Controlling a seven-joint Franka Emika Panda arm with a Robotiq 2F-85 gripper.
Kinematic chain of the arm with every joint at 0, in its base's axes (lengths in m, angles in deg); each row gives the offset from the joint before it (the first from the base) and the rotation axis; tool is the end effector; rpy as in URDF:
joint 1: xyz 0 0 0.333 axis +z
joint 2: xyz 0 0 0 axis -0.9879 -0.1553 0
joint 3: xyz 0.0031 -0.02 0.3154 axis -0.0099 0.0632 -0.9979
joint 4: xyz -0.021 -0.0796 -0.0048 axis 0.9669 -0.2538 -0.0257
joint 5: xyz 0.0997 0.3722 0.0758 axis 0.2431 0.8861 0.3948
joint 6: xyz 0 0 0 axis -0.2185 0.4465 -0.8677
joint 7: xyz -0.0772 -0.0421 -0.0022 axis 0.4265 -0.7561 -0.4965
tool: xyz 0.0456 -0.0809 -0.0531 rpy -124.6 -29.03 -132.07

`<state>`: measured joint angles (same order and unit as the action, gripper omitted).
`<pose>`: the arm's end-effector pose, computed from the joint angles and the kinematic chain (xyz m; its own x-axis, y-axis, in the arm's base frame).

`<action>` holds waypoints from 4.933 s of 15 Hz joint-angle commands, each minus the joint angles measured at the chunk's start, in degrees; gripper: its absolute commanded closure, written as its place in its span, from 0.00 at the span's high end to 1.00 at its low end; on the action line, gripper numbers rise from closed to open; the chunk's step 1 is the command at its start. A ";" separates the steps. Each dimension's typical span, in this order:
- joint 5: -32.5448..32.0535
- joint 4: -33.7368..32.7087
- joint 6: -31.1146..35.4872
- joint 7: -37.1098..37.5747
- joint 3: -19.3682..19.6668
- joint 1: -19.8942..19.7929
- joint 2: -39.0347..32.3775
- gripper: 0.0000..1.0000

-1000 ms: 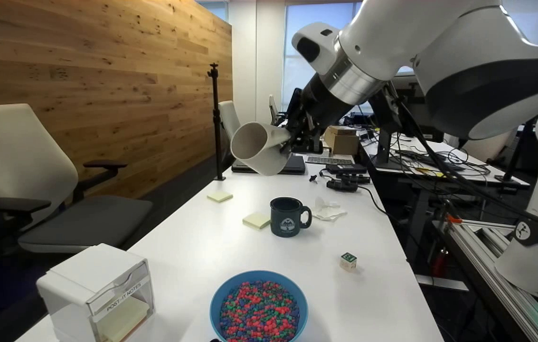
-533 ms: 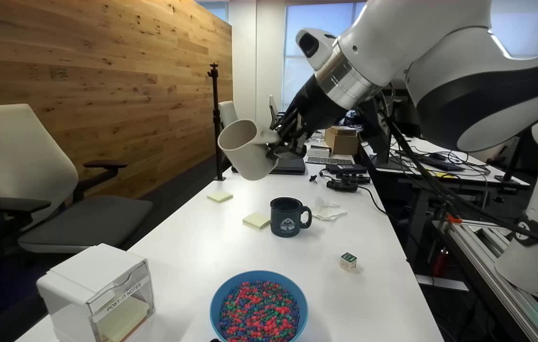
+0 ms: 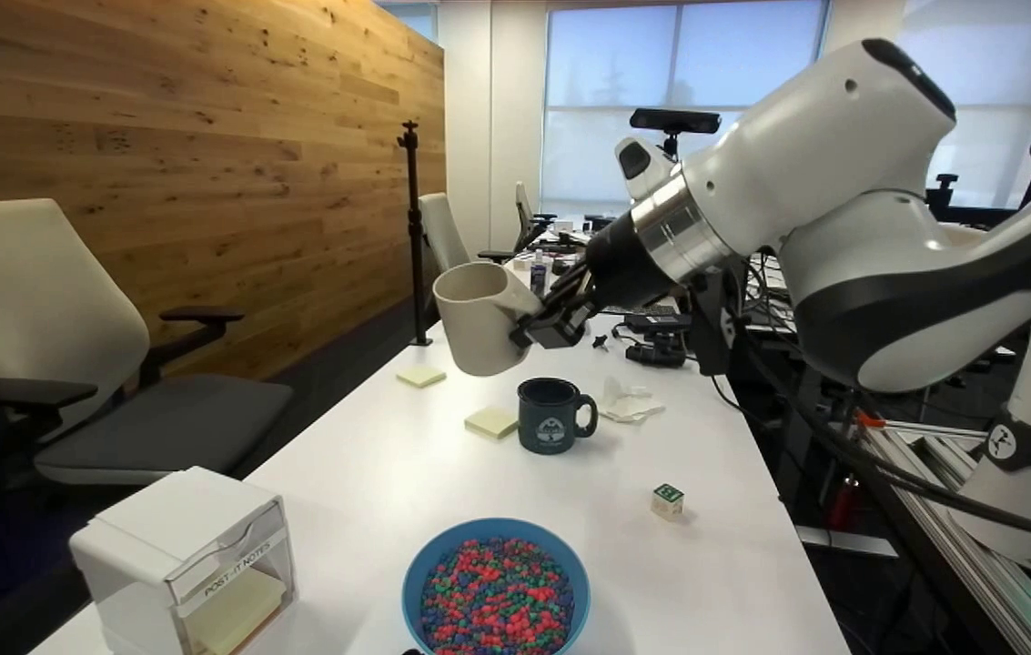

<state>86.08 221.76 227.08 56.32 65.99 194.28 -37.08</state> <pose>0.4422 0.1575 0.3308 0.6597 0.1673 0.7327 -0.1066 -0.9442 0.3115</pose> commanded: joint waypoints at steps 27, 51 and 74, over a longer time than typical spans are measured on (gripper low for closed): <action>16.22 -18.48 23.89 -7.58 -67.87 -65.64 4.36 1.00; 16.22 -18.48 23.86 -7.58 -67.87 -65.65 4.36 1.00; 16.22 -18.48 23.86 -7.58 -67.87 -65.65 4.36 1.00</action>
<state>102.31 203.28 250.94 48.74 -1.89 128.63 -32.72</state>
